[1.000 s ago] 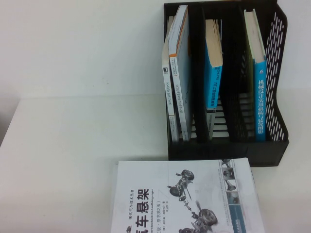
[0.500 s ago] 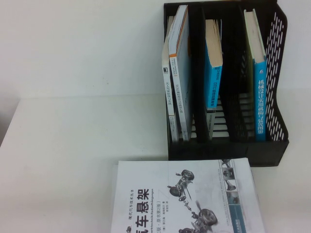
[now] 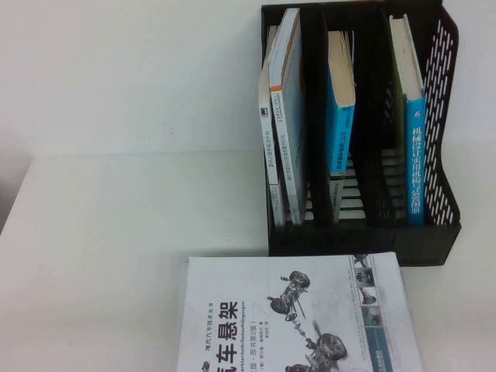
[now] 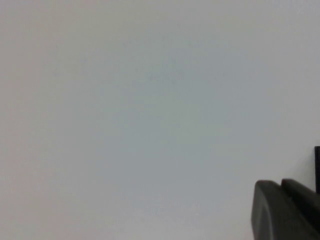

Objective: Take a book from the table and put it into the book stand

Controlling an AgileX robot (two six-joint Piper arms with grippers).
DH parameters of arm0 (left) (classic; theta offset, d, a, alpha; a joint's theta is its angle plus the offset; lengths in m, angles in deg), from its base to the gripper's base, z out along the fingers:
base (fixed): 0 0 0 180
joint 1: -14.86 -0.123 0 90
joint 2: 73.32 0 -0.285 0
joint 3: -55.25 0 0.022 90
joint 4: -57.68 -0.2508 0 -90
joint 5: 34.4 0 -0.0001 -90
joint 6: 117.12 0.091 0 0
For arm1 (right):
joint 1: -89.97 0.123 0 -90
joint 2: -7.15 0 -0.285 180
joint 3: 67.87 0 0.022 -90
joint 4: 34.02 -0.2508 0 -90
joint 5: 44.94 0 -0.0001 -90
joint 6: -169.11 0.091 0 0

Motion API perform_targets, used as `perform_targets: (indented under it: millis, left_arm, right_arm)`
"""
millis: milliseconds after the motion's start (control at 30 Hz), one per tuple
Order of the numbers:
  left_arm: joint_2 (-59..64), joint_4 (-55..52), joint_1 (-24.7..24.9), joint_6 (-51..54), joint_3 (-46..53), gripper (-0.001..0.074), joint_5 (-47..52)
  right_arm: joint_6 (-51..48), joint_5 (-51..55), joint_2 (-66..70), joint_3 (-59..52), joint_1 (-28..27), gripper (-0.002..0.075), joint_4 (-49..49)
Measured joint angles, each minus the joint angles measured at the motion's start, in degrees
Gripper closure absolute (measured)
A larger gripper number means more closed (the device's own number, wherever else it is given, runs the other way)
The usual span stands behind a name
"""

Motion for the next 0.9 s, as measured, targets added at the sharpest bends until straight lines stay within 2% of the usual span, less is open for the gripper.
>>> perform_targets:
  millis: [233,433,567,700,800,900]
  left_arm:
    - [0.0,0.4,0.0,-2.8,0.0,0.0737,0.0]
    - [0.0,5.4,-0.1,-4.2,0.0,0.0738,-1.1]
    - [0.0,5.5,-0.1,-1.4,-6.0,0.0738,11.0]
    - [2.6,4.6,-0.1,0.9,-16.7,0.0738,23.2]
    - [8.8,4.5,-0.1,1.2,-23.9,0.0738,32.9]
    - [16.1,7.1,-0.1,1.5,-28.7,0.0738,40.3]
  right_arm:
    - [-0.2,-6.1,0.0,0.0,0.0,0.0721,0.0]
    - [1.3,-3.8,0.0,0.7,0.0,0.0721,0.0]
    - [2.0,9.2,0.0,7.4,0.0,0.0721,0.0]
    - [1.4,15.8,2.8,15.2,0.0,0.0721,0.5]
    - [0.8,21.0,6.6,21.2,0.0,0.0721,-0.7]
    - [-3.5,30.5,12.3,28.7,0.0,0.0721,-6.5]
